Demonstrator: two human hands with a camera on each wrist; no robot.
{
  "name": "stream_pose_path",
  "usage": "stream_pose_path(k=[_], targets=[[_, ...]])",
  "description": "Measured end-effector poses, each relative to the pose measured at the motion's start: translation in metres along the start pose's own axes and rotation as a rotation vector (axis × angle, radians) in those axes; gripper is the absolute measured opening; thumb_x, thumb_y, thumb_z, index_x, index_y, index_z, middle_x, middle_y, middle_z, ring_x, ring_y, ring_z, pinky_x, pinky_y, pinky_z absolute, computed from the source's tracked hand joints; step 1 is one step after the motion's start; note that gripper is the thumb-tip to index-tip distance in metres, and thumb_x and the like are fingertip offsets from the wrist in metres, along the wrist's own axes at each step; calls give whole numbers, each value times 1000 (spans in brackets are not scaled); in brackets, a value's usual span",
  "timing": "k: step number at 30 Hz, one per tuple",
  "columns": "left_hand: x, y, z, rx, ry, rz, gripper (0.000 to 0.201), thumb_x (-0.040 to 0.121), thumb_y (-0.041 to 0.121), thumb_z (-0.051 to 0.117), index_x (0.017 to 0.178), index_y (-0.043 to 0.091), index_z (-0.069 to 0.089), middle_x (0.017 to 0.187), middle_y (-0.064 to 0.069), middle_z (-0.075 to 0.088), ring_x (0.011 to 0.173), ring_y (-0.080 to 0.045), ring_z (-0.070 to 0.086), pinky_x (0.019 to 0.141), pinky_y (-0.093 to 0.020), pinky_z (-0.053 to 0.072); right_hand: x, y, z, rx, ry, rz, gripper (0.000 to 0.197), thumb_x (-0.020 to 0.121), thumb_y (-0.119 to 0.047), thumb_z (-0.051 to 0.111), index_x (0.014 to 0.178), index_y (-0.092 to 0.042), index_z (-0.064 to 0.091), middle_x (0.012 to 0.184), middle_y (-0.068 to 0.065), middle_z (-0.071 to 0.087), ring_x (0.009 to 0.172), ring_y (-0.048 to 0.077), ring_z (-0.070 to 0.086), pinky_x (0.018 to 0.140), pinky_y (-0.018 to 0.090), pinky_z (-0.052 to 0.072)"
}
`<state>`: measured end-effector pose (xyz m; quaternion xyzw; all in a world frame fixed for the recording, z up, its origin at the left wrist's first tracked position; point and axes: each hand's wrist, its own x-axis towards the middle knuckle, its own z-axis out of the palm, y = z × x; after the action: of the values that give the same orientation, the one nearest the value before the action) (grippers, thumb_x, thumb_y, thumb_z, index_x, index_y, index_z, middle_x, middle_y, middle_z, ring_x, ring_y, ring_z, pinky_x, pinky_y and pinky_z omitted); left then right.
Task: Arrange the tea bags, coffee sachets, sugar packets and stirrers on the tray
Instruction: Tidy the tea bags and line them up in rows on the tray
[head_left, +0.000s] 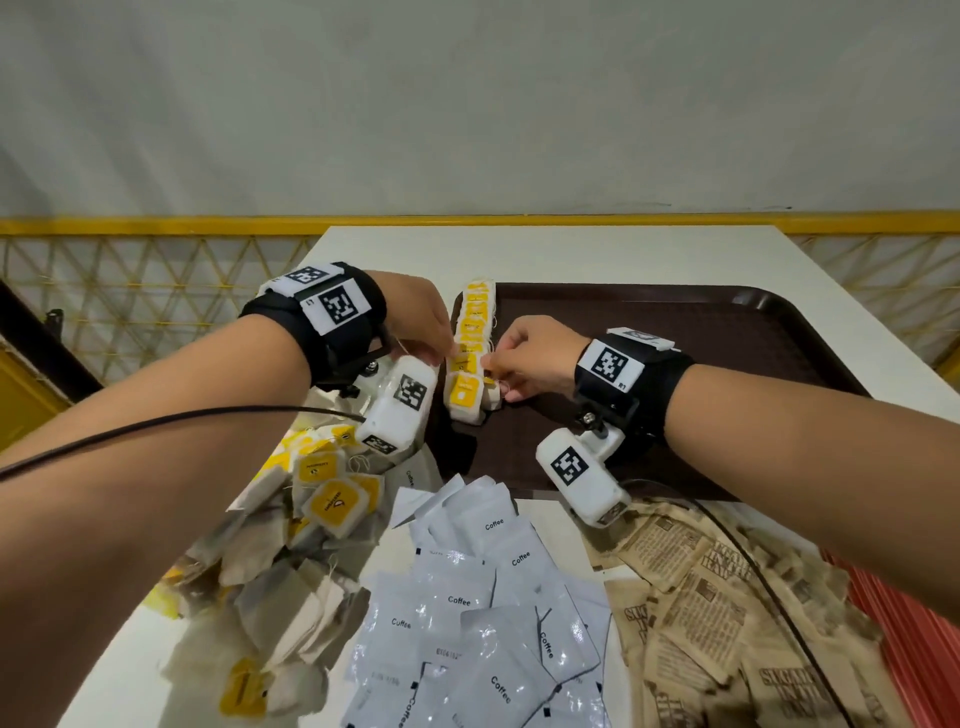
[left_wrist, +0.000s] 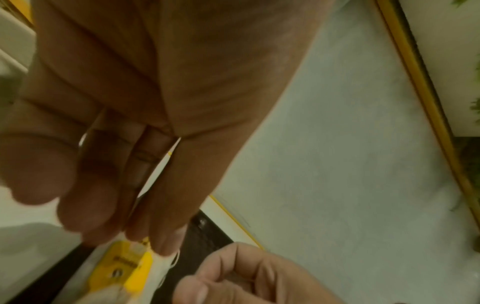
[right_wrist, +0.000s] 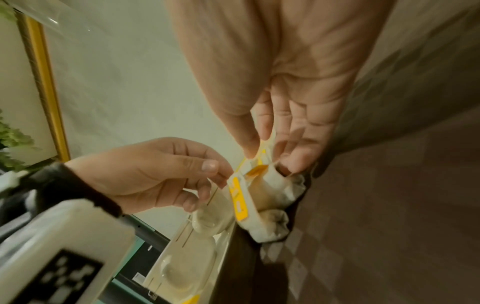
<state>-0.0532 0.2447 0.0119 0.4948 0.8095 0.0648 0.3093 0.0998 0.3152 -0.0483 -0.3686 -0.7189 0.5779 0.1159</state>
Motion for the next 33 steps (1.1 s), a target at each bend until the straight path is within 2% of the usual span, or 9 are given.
stream_pose_path(k=[3, 6, 8, 12, 16, 18, 23, 27, 33], targets=[[-9, 1, 9, 76, -76, 19, 31, 81, 31, 73, 102, 8, 70, 100, -10, 72, 81, -17, 61, 84, -33, 52, -9, 0, -1, -46, -46, -12, 26, 84, -5, 70, 78, -13, 46, 66, 4, 51, 56, 13, 53, 65, 31, 53], [-12, 1, 17, 84, -50, 45, 33, 79, 31, 75, 107, 16, 68, 98, -8, 72, 75, -12, 62, 66, -23, 52, -12, 1, -1, -65, -13, -67, 34, 76, 7, 72, 95, -9, 49, 80, 7, 54, 67, 16, 57, 68, 33, 55], [-13, 2, 22, 65, -13, 51, 36, 77, 28, 77, 110, 18, 66, 89, -3, 69, 72, -8, 62, 56, -18, 48, -14, 1, -1, -84, 15, -79, 35, 74, 10, 72, 92, -10, 50, 86, 11, 56, 76, 22, 59, 72, 38, 56], [-17, 3, 28, 107, 33, 60, 25, 79, 25, 76, 101, 16, 65, 73, 2, 62, 61, -5, 57, 40, -13, 41, -14, 4, -6, -130, 39, -35, 33, 75, 10, 70, 83, -16, 53, 77, 7, 55, 75, 23, 59, 79, 43, 57], [-21, -1, 22, 110, -1, 104, 11, 83, 20, 72, 85, 15, 63, 68, 4, 61, 49, 2, 58, 43, -12, 42, -17, 3, -13, -118, -10, -21, 26, 82, 9, 64, 84, -14, 55, 76, 7, 58, 69, 17, 61, 63, 30, 57], [-24, -3, 19, 122, -34, 114, 12, 85, 20, 70, 79, 18, 59, 66, 5, 63, 44, 5, 57, 44, -12, 42, -21, -1, -15, -109, -60, -23, 24, 85, 8, 63, 88, -14, 55, 77, 7, 59, 67, 17, 63, 59, 27, 57], [-29, -4, 21, 97, -136, 112, 6, 87, 13, 66, 90, 14, 61, 78, -2, 70, 70, -9, 67, 51, -16, 48, -22, -14, -6, -141, -151, -43, 22, 86, 8, 61, 96, -11, 55, 77, 7, 58, 68, 18, 63, 69, 33, 57], [-27, -4, 24, 27, -109, 107, 9, 88, 5, 64, 87, 13, 60, 68, -1, 68, 52, -2, 65, 44, -12, 44, -15, -15, 10, -137, -78, -52, 22, 82, 12, 62, 89, -8, 55, 72, 12, 56, 69, 28, 62, 78, 44, 56], [-16, -4, 26, -3, -27, 81, 9, 83, 3, 69, 88, 9, 66, 73, -7, 69, 50, -3, 64, 46, -14, 48, -11, -9, 5, -101, 66, -93, 25, 79, 11, 67, 77, -9, 51, 75, 11, 56, 68, 26, 64, 72, 40, 59]])
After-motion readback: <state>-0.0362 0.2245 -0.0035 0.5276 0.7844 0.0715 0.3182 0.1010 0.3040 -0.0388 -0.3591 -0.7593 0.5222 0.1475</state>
